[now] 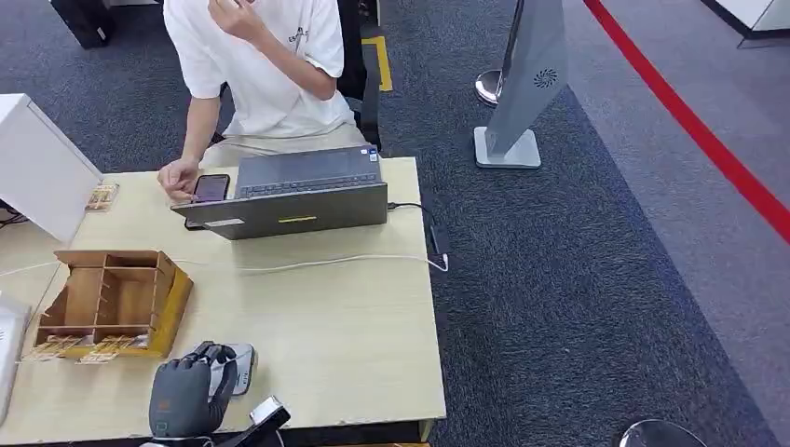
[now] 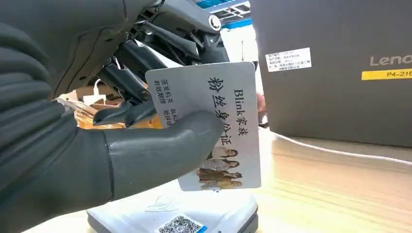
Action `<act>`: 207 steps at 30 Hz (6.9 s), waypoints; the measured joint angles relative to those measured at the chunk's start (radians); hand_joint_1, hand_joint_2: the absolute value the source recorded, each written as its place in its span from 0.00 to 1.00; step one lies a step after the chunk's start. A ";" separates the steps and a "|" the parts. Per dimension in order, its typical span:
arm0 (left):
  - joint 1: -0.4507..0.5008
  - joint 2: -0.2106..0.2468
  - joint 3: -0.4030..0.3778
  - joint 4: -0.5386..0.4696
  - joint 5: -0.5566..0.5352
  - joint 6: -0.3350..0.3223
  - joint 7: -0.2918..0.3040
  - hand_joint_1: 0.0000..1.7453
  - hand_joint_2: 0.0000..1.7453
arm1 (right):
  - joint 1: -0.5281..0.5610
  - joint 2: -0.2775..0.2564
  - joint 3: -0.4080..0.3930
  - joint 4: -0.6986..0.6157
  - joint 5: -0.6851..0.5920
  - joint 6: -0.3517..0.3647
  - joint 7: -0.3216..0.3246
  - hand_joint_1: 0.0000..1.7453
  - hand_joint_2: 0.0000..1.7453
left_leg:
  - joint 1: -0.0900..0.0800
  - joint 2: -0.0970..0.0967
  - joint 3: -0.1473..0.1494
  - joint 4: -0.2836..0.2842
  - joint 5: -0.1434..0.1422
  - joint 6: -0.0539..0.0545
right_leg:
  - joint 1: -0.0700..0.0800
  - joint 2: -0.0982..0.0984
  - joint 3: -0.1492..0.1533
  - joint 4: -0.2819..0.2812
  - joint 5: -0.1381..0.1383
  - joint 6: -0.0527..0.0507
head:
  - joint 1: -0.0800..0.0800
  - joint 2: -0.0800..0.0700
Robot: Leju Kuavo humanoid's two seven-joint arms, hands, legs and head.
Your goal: Pass the card to the sensor for recognition and then transmit it.
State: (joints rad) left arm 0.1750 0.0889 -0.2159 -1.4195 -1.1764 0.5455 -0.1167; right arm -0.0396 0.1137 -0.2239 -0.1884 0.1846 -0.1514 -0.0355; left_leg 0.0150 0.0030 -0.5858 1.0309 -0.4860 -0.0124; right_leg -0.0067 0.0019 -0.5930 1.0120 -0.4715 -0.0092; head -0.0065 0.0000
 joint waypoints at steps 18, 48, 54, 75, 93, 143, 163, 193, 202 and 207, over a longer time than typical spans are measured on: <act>-0.001 -0.007 0.000 0.021 0.040 -0.052 0.017 1.00 1.00 | 0.000 0.000 -0.025 0.000 0.023 0.000 0.002 0.00 1.00 | 0.000 0.000 0.000 0.000 0.000 0.000 | 0.000 0.000 0.000 0.000 0.000 0.001 | 0.000 0.000; -0.080 -0.035 0.000 -0.056 -0.018 0.005 -0.009 1.00 1.00 | -0.001 0.000 -0.045 0.000 0.074 0.008 0.010 0.00 1.00 | 0.000 -0.001 0.001 0.000 0.000 0.000 | 0.000 -0.001 0.001 0.000 0.000 0.001 | 0.000 0.000; -0.158 -0.031 0.000 -0.153 -0.028 0.014 -0.009 1.00 1.00 | -0.001 0.000 -0.045 0.000 0.092 0.018 0.015 0.00 1.00 | 0.000 -0.001 0.001 0.000 0.000 0.000 | 0.000 -0.001 0.002 0.000 0.000 0.001 | 0.000 0.000; -0.563 0.042 0.069 0.031 -0.108 0.003 0.086 1.00 1.00 | -0.008 0.000 -0.039 0.000 0.188 0.059 0.087 0.00 1.00 | 0.000 -0.002 0.001 0.000 0.003 -0.001 | 0.000 -0.002 0.001 0.001 0.001 -0.001 | 0.000 0.000; -0.724 0.077 0.135 0.383 -0.111 0.042 0.030 0.00 1.00 | -0.012 0.000 -0.024 0.000 0.228 0.074 0.107 0.00 1.00 | 0.000 -0.001 0.000 0.000 0.002 -0.001 | 0.000 0.000 0.000 0.001 0.001 -0.001 | -0.001 0.000; 0.204 -0.143 0.306 -0.460 -0.118 0.147 -0.578 0.00 1.00 | 0.000 0.002 -0.147 0.000 0.217 0.020 0.098 0.00 1.00 | -0.001 0.001 0.001 0.000 -0.005 0.001 | -0.001 0.001 0.001 0.000 -0.004 0.001 | -0.001 0.000; 0.210 -0.153 0.502 -0.403 -0.129 0.147 -0.581 0.00 1.00 | 0.001 0.002 -0.151 0.000 0.263 0.027 0.098 0.00 1.00 | -0.001 0.001 0.002 0.000 -0.005 0.001 | -0.001 0.001 0.002 0.000 -0.004 0.001 | -0.001 0.000; 0.028 -0.097 0.850 -0.005 -0.178 0.147 -0.581 0.00 1.00 | 0.003 -0.010 -0.174 0.000 0.323 0.064 0.087 0.00 1.00 | 0.000 0.001 0.002 0.000 -0.004 0.001 | 0.000 0.000 0.002 0.001 -0.004 0.000 | -0.001 0.000; -0.029 -0.071 0.889 0.080 -0.177 0.147 -0.581 0.00 1.00 | 0.003 -0.014 -0.174 0.000 0.341 0.075 0.087 0.00 1.00 | -0.001 0.001 0.002 0.000 -0.005 0.001 | 0.000 0.000 0.002 0.001 -0.004 0.000 | -0.001 0.000; -0.055 -0.058 0.890 0.104 -0.177 0.147 -0.581 0.00 1.00 | 0.003 -0.015 -0.174 0.000 0.353 0.077 0.090 0.00 1.00 | -0.001 0.001 0.002 0.000 -0.004 0.001 | 0.000 0.000 0.002 0.001 -0.004 0.000 | -0.001 0.000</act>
State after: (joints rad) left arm 0.1201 0.0305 0.6737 -1.3157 -1.3538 0.6920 -0.6973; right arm -0.0370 0.0984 -0.3983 -0.1888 0.5371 -0.0748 0.0542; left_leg 0.0144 0.0036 -0.5837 1.0308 -0.4905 -0.0114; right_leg -0.0070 0.0020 -0.5909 1.0127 -0.4760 -0.0090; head -0.0076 0.0000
